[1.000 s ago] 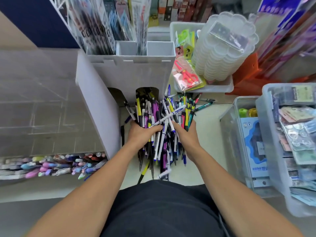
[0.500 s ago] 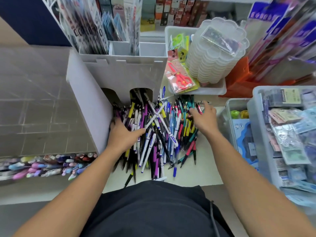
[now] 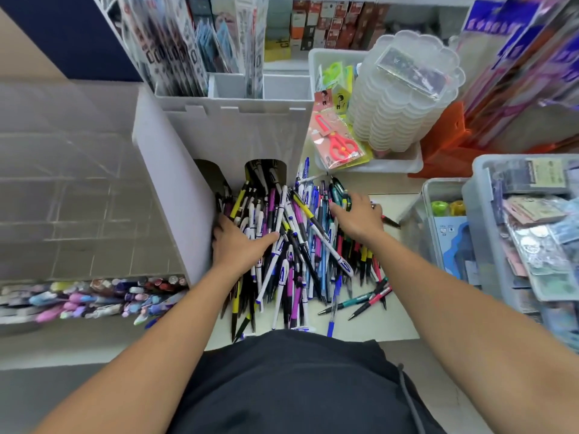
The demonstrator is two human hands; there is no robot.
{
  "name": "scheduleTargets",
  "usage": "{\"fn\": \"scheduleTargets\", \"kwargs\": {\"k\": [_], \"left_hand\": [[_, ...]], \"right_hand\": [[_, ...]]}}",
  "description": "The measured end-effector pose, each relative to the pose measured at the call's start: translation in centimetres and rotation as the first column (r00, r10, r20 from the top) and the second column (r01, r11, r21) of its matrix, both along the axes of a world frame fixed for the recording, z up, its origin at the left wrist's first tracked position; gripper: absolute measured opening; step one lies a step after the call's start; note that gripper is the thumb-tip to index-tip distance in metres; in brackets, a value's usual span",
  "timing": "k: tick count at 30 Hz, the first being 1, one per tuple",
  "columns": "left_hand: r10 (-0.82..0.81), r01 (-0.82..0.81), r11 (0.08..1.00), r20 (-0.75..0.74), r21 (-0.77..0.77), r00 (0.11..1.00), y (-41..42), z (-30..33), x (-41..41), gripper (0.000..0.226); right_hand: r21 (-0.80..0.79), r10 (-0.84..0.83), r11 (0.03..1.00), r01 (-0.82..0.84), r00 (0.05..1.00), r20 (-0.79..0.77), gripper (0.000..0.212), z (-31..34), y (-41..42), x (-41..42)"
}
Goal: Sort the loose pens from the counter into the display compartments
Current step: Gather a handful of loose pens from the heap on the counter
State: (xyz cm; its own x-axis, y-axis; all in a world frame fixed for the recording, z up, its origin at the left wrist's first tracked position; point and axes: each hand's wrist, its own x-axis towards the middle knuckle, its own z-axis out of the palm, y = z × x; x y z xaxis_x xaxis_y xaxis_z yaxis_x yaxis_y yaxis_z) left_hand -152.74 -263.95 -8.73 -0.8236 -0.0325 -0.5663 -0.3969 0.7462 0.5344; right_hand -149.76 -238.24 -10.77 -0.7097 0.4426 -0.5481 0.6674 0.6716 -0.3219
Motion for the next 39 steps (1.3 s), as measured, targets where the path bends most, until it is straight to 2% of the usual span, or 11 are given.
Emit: {"fn": "scheduleTargets", "kwargs": {"k": [3,5,7,11,14,17,19,22,25,33,39], "left_hand": [[-0.026,0.026,1.000,0.004,-0.017,1.000,-0.1,0.0,-0.3,0.130],[-0.051,0.051,0.999,-0.003,-0.011,0.999,-0.4,0.0,-0.3,0.129],[-0.050,0.050,0.999,-0.003,-0.003,0.999,-0.5,0.1,-0.2,0.127],[-0.058,0.058,0.998,0.003,-0.006,0.998,-0.3,0.7,-0.4,0.126],[-0.115,0.112,0.993,-0.091,-0.045,0.989,-0.2,1.7,-0.5,0.120],[-0.173,0.162,0.985,-0.355,-0.059,0.919,-0.1,2.9,-1.2,0.071],[-0.301,0.320,0.947,-0.454,-0.036,0.838,0.5,3.9,-2.2,0.051],[-0.525,0.536,0.841,-0.351,-0.072,0.775,2.2,3.0,-4.2,0.056],[-0.593,0.581,0.805,-0.142,-0.122,0.792,3.8,1.0,-5.5,0.055],[-0.544,0.548,0.827,0.065,-0.125,0.836,7.4,-1.4,-8.7,0.044],[-0.559,0.549,0.802,0.025,-0.235,0.829,8.2,-2.2,-9.2,0.046]], "right_hand": [[0.040,0.046,0.998,-0.046,0.999,-0.016,0.073,0.9,-0.8,1.6],[0.233,0.164,0.965,-0.120,0.970,-0.178,0.064,2.6,-2.5,1.6],[0.250,0.356,0.927,-0.278,0.862,-0.362,0.055,4.2,-4.9,0.2],[0.294,0.545,0.835,-0.466,0.776,-0.318,0.044,5.4,-9.2,-3.6],[0.328,0.370,0.912,-0.247,0.840,-0.397,0.031,6.2,-9.9,-4.5],[0.144,0.024,0.988,0.051,0.877,-0.479,0.024,5.5,-7.1,-4.3],[0.040,0.055,0.998,-0.042,0.919,-0.391,0.038,4.7,-5.3,-4.6],[-0.037,0.357,0.932,-0.361,0.930,-0.081,0.058,3.2,-4.5,-5.7],[-0.011,0.403,0.915,-0.403,0.915,0.008,0.059,2.1,-4.4,-6.0],[-0.079,0.390,0.909,-0.410,0.902,-0.186,0.066,1.7,-4.4,-0.5],[0.006,0.161,0.985,-0.174,0.899,-0.407,0.049,3.7,-5.0,2.4]]}}
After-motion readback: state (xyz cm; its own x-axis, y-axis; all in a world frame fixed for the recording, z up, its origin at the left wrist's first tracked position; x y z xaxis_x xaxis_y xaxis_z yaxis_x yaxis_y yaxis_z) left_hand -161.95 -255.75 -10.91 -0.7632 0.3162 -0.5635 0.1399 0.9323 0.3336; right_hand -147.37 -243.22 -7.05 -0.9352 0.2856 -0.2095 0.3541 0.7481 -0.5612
